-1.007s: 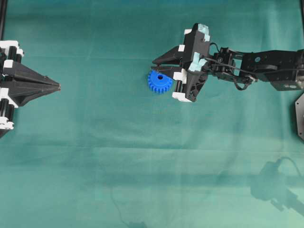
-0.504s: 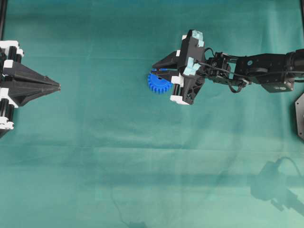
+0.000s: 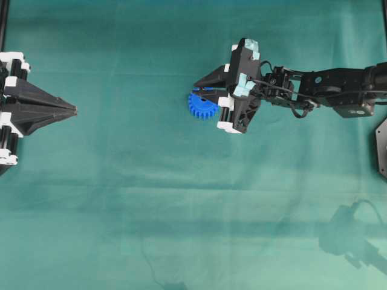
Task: Insert the shaft placed at a random location into the center hole of the small gear at another random location.
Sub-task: 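Align the shaft tip with the gear's center hole and lower it in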
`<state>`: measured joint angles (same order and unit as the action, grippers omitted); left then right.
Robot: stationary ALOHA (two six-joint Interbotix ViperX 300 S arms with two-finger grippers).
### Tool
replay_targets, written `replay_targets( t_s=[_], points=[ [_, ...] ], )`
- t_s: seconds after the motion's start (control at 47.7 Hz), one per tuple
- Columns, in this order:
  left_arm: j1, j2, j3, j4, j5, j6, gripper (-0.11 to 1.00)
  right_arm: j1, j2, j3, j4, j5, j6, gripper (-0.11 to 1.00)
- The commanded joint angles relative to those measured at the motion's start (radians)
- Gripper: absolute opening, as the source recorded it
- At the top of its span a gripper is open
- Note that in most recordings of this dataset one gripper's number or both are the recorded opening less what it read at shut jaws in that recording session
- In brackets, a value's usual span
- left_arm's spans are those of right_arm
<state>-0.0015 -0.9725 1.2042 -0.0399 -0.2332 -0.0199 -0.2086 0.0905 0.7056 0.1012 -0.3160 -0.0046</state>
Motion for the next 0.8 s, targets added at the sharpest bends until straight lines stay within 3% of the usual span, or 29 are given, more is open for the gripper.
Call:
replay_targets(
  t_s=[0.0, 0.21, 0.776],
  points=[
    [-0.002, 0.005, -0.009, -0.002, -0.003, 0.000, -0.01, 0.003, -0.049, -0.017, -0.003, 0.011, -0.003, 0.24],
    [0.000, 0.005, -0.009, -0.002, -0.002, 0.000, -0.01, 0.003, -0.100, -0.008, -0.008, 0.029, -0.011, 0.24],
    [-0.002, 0.005, -0.008, -0.002, -0.003, 0.000, -0.01, 0.006, -0.041, -0.014, -0.005, 0.003, -0.009, 0.24]
  ],
)
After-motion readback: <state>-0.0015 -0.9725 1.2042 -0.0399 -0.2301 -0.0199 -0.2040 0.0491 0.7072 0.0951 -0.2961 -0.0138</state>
